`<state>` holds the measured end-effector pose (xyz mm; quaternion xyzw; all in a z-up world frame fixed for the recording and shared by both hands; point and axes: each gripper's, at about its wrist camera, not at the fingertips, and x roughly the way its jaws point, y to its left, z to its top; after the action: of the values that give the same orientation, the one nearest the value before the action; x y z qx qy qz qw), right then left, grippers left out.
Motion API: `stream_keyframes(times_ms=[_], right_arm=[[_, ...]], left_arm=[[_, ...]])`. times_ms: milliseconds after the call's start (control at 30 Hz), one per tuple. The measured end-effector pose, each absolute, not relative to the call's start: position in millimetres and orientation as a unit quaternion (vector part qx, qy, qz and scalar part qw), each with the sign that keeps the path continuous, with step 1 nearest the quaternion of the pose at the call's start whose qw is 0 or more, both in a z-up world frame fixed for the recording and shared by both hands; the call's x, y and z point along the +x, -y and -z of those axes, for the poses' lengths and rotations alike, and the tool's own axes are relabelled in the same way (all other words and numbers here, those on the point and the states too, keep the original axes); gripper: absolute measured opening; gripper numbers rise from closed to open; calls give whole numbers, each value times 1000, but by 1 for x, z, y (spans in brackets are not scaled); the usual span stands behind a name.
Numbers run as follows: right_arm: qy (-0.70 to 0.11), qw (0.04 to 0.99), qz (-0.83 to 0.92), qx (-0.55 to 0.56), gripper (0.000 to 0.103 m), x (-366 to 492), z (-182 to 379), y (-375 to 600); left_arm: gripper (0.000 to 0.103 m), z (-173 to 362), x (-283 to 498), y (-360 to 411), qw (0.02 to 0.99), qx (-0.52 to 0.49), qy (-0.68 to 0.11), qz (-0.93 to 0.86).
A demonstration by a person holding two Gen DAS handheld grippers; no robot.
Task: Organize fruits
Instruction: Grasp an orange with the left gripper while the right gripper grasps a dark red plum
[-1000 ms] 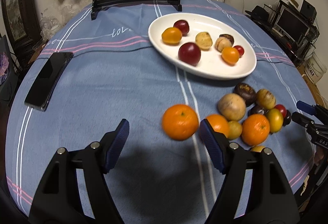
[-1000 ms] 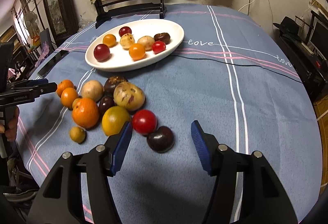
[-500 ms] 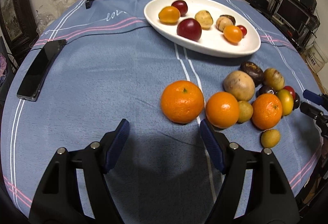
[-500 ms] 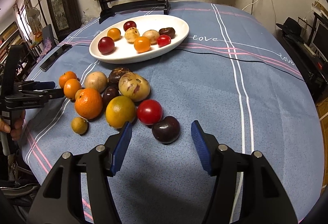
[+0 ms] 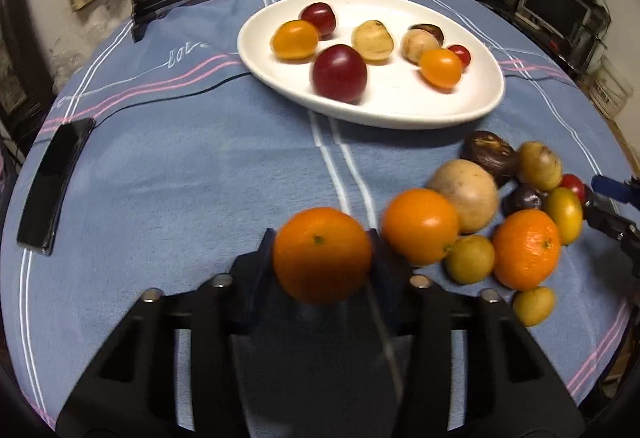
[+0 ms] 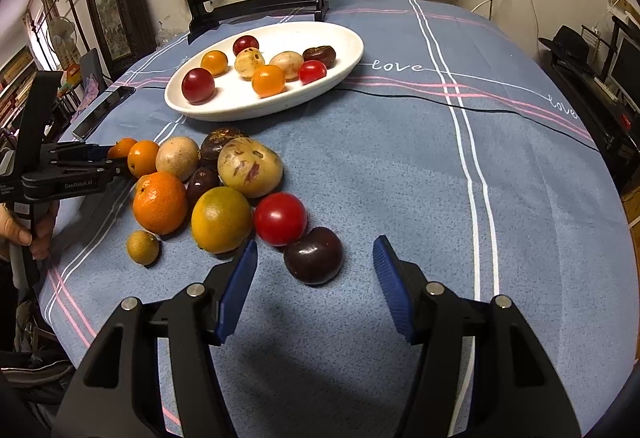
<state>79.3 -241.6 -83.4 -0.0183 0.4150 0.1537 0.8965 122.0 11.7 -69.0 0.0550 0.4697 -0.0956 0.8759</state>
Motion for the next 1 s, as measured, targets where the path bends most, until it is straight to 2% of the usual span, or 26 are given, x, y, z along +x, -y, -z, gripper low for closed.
stream_keyframes(times_ms=[500, 567, 633, 800, 1000], right_arm=[[-434, 888, -137, -62, 60, 87, 96, 226], [-431, 891, -128, -64, 53, 88, 95, 226], [-433, 890, -128, -66, 41, 90, 96, 226], [-433, 889, -131, -73, 33, 89, 95, 224], [-413, 898, -141, -59, 33, 75, 80, 233]], left_arm=[[44, 67, 107, -15, 873, 35, -477, 97], [45, 68, 106, -16, 872, 35, -478, 97], [45, 67, 106, -16, 872, 33, -479, 98], [45, 67, 105, -20, 871, 22, -481, 94], [44, 61, 100, -24, 873, 9, -479, 93]])
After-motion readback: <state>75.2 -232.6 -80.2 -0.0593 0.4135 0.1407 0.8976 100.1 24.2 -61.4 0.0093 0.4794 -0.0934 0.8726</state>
